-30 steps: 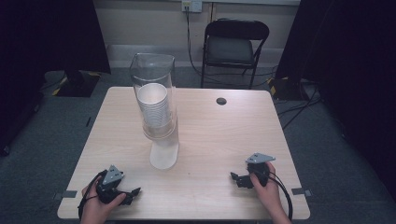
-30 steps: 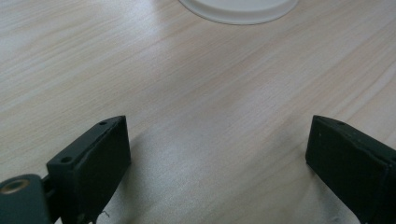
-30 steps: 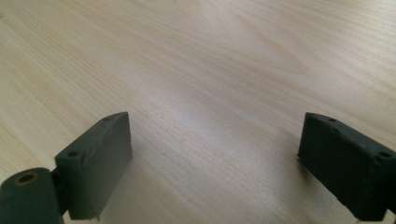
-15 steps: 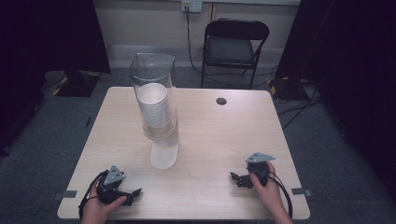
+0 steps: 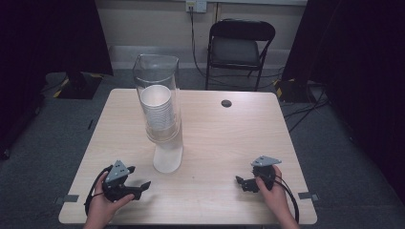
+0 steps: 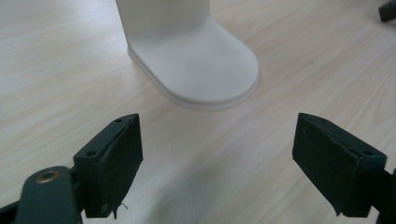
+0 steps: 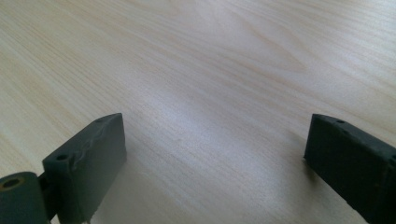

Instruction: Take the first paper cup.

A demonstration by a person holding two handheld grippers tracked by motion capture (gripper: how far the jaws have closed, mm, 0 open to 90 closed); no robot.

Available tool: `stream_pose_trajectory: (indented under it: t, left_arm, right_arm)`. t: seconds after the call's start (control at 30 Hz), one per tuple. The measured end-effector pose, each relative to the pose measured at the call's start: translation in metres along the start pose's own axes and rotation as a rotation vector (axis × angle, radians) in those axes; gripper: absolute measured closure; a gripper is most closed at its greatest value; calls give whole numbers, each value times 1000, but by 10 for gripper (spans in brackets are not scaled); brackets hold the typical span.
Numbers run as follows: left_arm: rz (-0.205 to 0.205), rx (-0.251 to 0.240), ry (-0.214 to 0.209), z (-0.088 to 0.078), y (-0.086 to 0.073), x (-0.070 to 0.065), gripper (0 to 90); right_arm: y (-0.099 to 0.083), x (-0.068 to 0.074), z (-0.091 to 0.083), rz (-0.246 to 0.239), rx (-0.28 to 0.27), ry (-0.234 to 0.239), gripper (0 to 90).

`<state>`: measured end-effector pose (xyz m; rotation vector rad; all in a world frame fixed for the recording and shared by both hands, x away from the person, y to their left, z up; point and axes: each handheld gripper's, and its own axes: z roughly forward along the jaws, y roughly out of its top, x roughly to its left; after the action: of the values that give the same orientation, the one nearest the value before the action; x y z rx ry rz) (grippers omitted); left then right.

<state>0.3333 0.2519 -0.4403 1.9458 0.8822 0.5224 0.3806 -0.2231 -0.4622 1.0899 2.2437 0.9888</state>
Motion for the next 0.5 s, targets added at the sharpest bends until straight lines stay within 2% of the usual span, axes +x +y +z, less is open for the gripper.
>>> stream_pose_trajectory:
  t: [0.1, 0.17, 0.2, 0.23, 0.27, 0.5]
  left_arm:
    - [6, -13, 5, 2, 5, 0, 159]
    - [-7, -31, 11, 4, 10, -1, 157]
    - [-12, -57, 17, 7, 13, -2, 157]
    - [-12, -57, 17, 7, 13, -2, 157]
    - [0, -71, 21, 9, 17, -2, 158]
    - [15, -105, 42, 17, 27, -5, 167]
  right_arm:
    - [0, 0, 0, 0, 0, 0, 50]
    - [0, 0, 0, 0, 0, 0, 50]
    - [0, 0, 0, 0, 0, 0, 50]
    - [0, 0, 0, 0, 0, 0, 50]
    - [0, 0, 0, 0, 0, 0, 50]
    - [0, 0, 0, 0, 0, 0, 50]
